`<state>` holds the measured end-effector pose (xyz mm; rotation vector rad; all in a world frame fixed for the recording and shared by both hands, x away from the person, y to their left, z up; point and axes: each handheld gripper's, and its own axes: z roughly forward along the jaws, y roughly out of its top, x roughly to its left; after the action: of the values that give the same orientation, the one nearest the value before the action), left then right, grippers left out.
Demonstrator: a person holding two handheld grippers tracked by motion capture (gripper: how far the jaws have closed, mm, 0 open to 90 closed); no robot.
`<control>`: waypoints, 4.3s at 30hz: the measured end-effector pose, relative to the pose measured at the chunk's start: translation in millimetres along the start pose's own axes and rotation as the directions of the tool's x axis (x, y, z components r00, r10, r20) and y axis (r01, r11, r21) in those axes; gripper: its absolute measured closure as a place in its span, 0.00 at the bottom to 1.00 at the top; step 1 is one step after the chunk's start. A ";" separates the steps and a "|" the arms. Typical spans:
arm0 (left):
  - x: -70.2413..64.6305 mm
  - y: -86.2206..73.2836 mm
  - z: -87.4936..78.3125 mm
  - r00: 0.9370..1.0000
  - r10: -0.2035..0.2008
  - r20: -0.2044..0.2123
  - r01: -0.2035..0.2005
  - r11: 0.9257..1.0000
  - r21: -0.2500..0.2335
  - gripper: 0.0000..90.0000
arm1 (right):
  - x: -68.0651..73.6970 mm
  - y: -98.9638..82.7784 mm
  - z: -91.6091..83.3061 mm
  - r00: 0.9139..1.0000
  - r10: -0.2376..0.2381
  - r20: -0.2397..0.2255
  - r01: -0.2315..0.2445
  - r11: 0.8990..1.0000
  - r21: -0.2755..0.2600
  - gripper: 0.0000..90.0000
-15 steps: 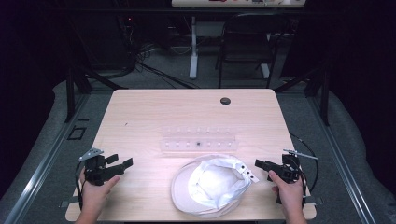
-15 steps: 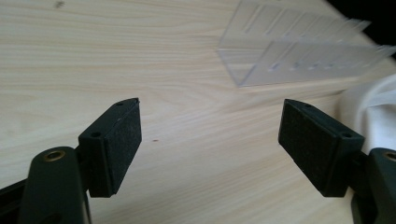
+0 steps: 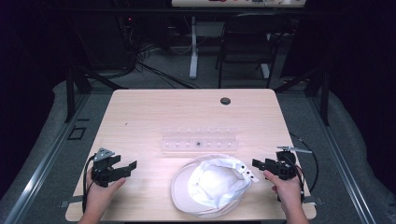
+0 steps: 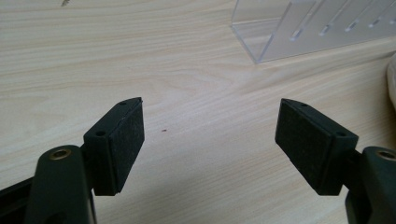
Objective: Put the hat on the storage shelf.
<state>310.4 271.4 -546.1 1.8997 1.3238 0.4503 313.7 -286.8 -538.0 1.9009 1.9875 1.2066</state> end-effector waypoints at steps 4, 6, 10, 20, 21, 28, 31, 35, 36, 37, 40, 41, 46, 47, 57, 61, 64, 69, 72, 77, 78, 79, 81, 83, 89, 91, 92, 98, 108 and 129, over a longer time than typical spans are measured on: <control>-5.4 -1.8 0.8 0.999 0.032 0.002 -0.032 0.999 0.011 0.27 | 6.7 6.9 -4.3 1.000 0.012 -0.004 -0.012 0.999 0.038 0.50; -7.5 -2.8 0.2 0.999 0.028 0.018 -0.028 0.999 0.020 0.33 | 12.3 12.1 -10.7 0.999 -0.019 0.037 0.017 0.998 0.065 0.49; -7.1 -3.4 -0.9 0.999 0.013 0.051 -0.013 1.000 0.013 0.35 | 19.4 17.3 -16.3 0.992 -0.089 0.084 0.081 0.992 0.094 0.49; -11.4 -4.7 -3.0 0.997 0.033 0.068 -0.029 0.997 -0.067 0.51 | 35.8 32.7 -20.5 0.988 -0.138 0.065 0.124 0.975 0.183 0.49; -12.4 -4.1 -4.7 0.998 0.028 0.058 -0.025 0.998 -0.051 0.54 | 39.9 35.5 -21.2 0.988 -0.144 0.054 0.131 0.972 0.195 0.48; -9.1 -3.6 -6.5 0.996 -0.017 0.083 0.023 0.997 -0.070 0.59 | 49.5 47.0 -24.2 0.989 -0.147 0.015 0.139 0.961 0.239 0.50; -9.4 -3.6 -5.1 0.994 -0.013 0.106 0.019 0.999 -0.051 0.57 | 52.4 49.6 -24.7 0.988 -0.154 0.015 0.145 0.957 0.252 0.50; -15.9 -3.5 -1.7 0.996 0.008 0.092 -0.006 1.000 -0.018 0.46 | 60.7 54.2 -22.9 0.984 -0.178 -0.015 0.174 0.935 0.309 0.50; -17.2 -3.5 -1.4 0.995 0.010 0.094 -0.009 1.000 -0.011 0.46 | 60.7 54.2 -22.9 0.984 -0.178 -0.015 0.174 0.935 0.309 0.50; -19.8 -3.6 -0.8 0.996 0.014 0.093 -0.014 1.000 -0.008 0.44 | 62.2 54.2 -22.5 0.982 -0.186 -0.016 0.181 0.931 0.318 0.51; -26.0 -3.9 0.2 0.995 0.031 0.093 -0.031 1.000 0.002 0.41 | 67.9 52.7 -20.4 0.976 -0.218 -0.016 0.212 0.925 0.315 0.53; -27.9 -3.6 0.0 0.995 0.043 0.088 -0.043 0.999 0.000 0.41 | 69.9 52.0 -19.8 0.975 -0.221 -0.011 0.213 0.924 0.316 0.53; -35.1 -3.2 -0.8 0.992 0.048 0.116 -0.047 0.999 -0.014 0.44 | 74.4 46.9 -15.8 0.973 -0.232 -0.014 0.224 0.921 0.319 0.60; -36.4 -3.6 -0.8 0.991 0.056 0.120 -0.055 0.998 -0.018 0.44 | 74.4 46.9 -15.8 0.973 -0.232 -0.014 0.224 0.921 0.319 0.60; -47.6 -5.1 -1.9 0.984 0.099 0.149 -0.090 0.994 -0.067 0.59 | 78.5 40.9 -9.5 0.970 -0.241 -0.034 0.239 0.914 0.327 0.64; -50.3 -5.1 -1.6 0.982 0.106 0.158 -0.101 0.994 -0.039 0.59 | 79.0 40.5 -6.6 0.971 -0.235 -0.042 0.235 0.902 0.362 0.61; -52.9 -5.0 0.5 0.980 0.116 0.161 -0.114 0.993 -0.021 0.56 | 76.1 39.5 -2.3 0.974 -0.220 -0.052 0.222 0.896 0.386 0.58; -56.0 -6.0 4.3 0.977 0.123 0.176 -0.128 0.992 0.018 0.52 | 73.9 36.8 2.3 0.978 -0.200 -0.063 0.208 0.884 0.418 0.55; -61.0 -6.9 7.2 0.975 0.126 0.185 -0.134 0.990 0.035 0.51 | 72.5 32.2 8.6 0.984 -0.171 -0.050 0.175 0.876 0.449 0.54; -67.3 -7.3 8.3 0.970 0.136 0.203 -0.147 0.988 0.041 0.51 | 69.7 29.1 13.4 0.987 -0.146 -0.070 0.161 0.860 0.484 0.54; -68.9 -7.4 8.5 0.969 0.138 0.207 -0.149 0.988 0.040 0.51 | 69.5 28.8 13.7 0.987 -0.141 -0.072 0.158 0.853 0.497 0.54; -68.9 -7.4 8.5 0.969 0.138 0.207 -0.149 0.988 0.040 0.51 | 69.5 28.8 13.7 0.987 -0.141 -0.072 0.158 0.853 0.497 0.54; -74.0 -7.6 8.5 0.965 0.148 0.216 -0.160 0.986 0.041 0.51 | 70.5 25.2 16.7 0.991 -0.114 -0.074 0.136 0.853 0.504 0.55; -75.5 -7.9 8.7 0.964 0.150 0.218 -0.162 0.986 0.039 0.51 | 70.9 25.1 16.6 0.991 -0.112 -0.074 0.135 0.854 0.503 0.55; -82.5 -8.8 10.4 0.958 0.172 0.229 -0.186 0.981 0.044 0.51 | 73.7 35.7 4.6 0.991 -0.079 -0.107 0.122 0.863 0.489 0.61; -84.4 -9.3 11.2 0.957 0.177 0.228 -0.193 0.980 0.047 0.51 | 75.6 40.4 -0.9 0.991 -0.042 -0.129 0.101 0.864 0.494 0.66; -85.0 -9.5 11.5 0.957 0.177 0.229 -0.193 0.980 0.048 0.51 | 77.0 40.2 -1.6 0.992 -0.019 -0.125 0.078 0.871 0.484 0.67; -86.3 -9.8 12.3 0.956 0.189 0.224 -0.205 0.978 0.049 0.51 | 80.7 43.9 -5.7 0.995 -0.014 -0.103 0.063 0.872 0.486 0.84; -84.1 -10.3 12.6 0.959 0.187 0.214 -0.202 0.978 0.051 0.51 | 88.2 45.1 -5.8 0.994 -0.078 -0.073 0.103 0.871 0.480 0.89; -78.1 -11.8 15.3 0.965 0.172 0.200 -0.185 0.981 0.052 0.51 | 99.7 64.2 -25.3 0.995 0.007 -0.104 0.039 0.903 0.429 0.90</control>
<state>281.7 196.7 -554.5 2.0742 1.0580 0.3009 329.3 -216.9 -440.1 2.0329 2.4910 0.9311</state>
